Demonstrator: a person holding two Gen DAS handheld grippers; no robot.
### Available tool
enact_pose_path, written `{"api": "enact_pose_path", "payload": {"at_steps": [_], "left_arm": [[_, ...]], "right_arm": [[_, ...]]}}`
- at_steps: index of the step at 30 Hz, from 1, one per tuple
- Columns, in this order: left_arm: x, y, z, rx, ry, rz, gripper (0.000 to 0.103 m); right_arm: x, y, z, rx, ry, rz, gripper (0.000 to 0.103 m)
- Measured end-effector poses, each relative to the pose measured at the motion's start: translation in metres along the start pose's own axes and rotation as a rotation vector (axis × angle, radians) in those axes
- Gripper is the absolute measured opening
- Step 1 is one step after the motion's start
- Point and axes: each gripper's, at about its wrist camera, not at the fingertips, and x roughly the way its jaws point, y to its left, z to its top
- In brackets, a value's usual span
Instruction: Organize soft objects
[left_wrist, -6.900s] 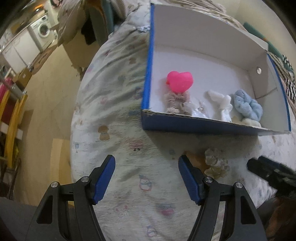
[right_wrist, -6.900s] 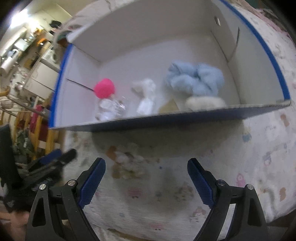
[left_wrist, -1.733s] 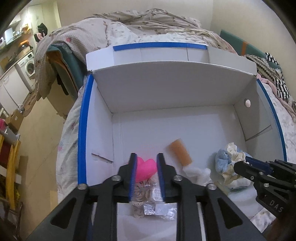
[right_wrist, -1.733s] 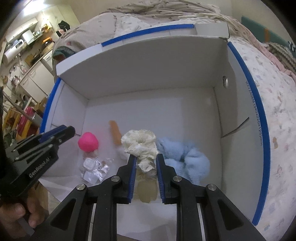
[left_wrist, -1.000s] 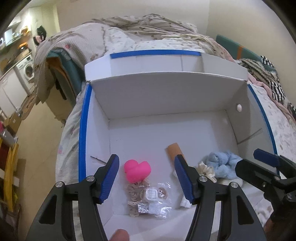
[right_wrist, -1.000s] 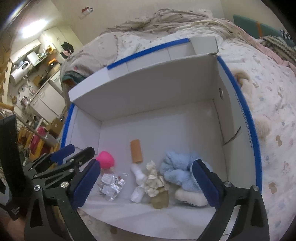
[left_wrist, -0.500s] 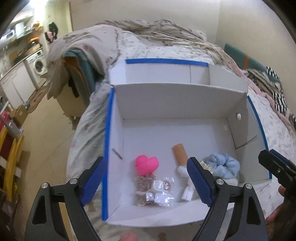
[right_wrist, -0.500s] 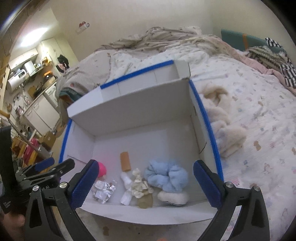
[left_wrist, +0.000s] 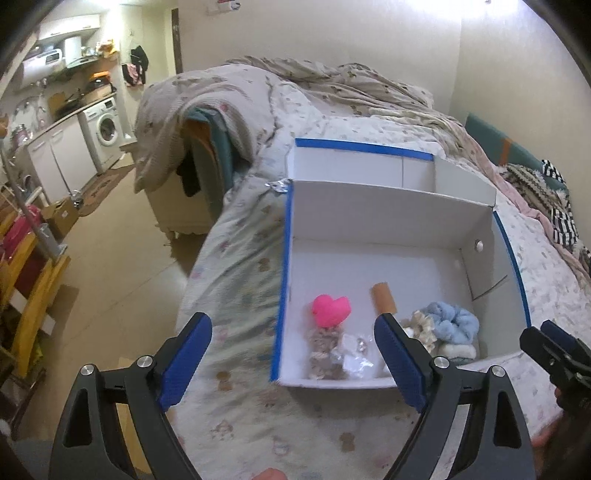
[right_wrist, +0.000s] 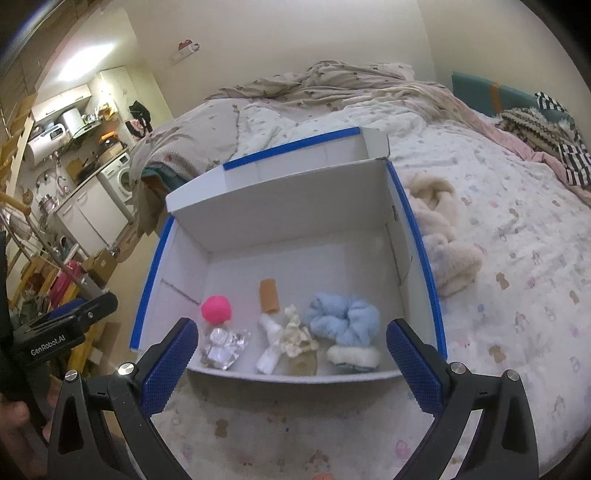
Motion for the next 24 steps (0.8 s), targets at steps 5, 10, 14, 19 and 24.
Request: {"api": "enact_pose_path", "payload": {"at_steps": [5, 10, 14, 19, 24], "left_arm": [[-0.008, 0.004, -0.02, 0.027, 0.009, -0.002, 0.088], [-0.015, 0.011, -0.035, 0.011, 0.005, -0.03, 0.088], [-0.022, 0.021, -0.042, -0.034, -0.029, -0.018, 0.09], [-0.029, 0.02, -0.039, -0.028, -0.094, -0.018, 0.096], [-0.038, 0.021, -0.036, -0.038, -0.159, 0.001, 0.096]], "right_arm": [[-0.006, 0.006, -0.014, -0.002, 0.02, 0.006, 0.103], [-0.008, 0.015, -0.028, -0.023, 0.047, 0.006, 0.103], [-0.016, 0.027, -0.035, -0.074, 0.009, -0.044, 0.103], [-0.026, 0.04, -0.033, -0.127, -0.087, -0.071, 0.103], [-0.022, 0.043, -0.031, -0.11, -0.105, -0.065, 0.103]]}}
